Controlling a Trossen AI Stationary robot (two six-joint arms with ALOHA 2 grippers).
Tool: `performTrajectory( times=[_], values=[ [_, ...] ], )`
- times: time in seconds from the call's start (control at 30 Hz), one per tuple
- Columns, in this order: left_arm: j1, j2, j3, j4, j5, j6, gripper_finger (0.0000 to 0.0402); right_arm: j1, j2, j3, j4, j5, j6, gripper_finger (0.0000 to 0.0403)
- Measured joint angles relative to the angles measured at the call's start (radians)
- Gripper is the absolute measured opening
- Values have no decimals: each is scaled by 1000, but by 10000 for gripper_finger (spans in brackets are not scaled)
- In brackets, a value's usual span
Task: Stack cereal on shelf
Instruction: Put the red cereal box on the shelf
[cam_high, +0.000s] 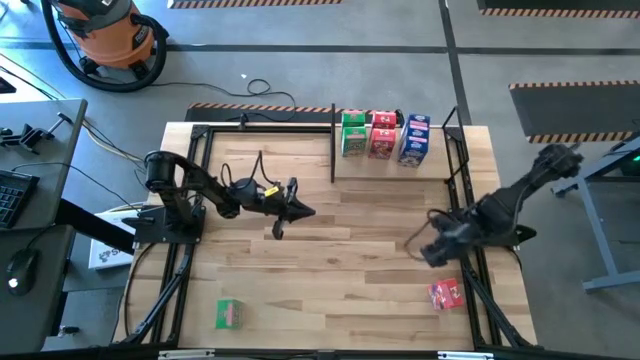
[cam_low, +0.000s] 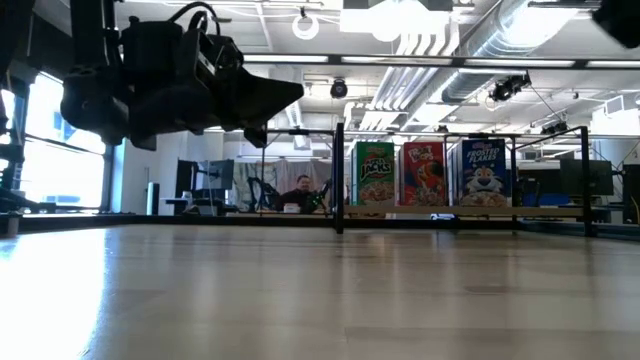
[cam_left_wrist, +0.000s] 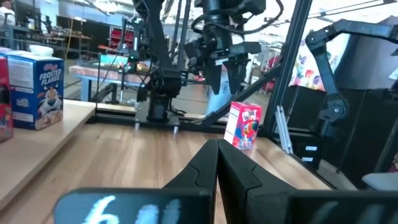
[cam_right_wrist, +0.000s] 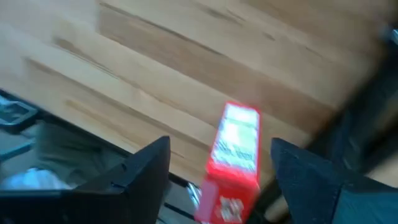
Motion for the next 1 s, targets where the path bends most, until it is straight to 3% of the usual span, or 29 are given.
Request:
performTrajectory(
  times=[0.2, 0.4, 0.77, 1.0],
  values=[
    [-11, 0, 0, -7, 2, -1, 0, 181, 95, 113, -72, 49, 223, 266],
    [-19, 0, 0, -25, -2, 11, 0, 292, 223, 162, -47, 40, 335, 266],
    [-19, 0, 0, -17, -2, 5, 0, 342, 352, 178, -17, -2, 427, 267],
    [-10, -2, 0, -16, 63, -4, 0, 342, 415, 178, -27, 16, 425, 267]
  ],
)
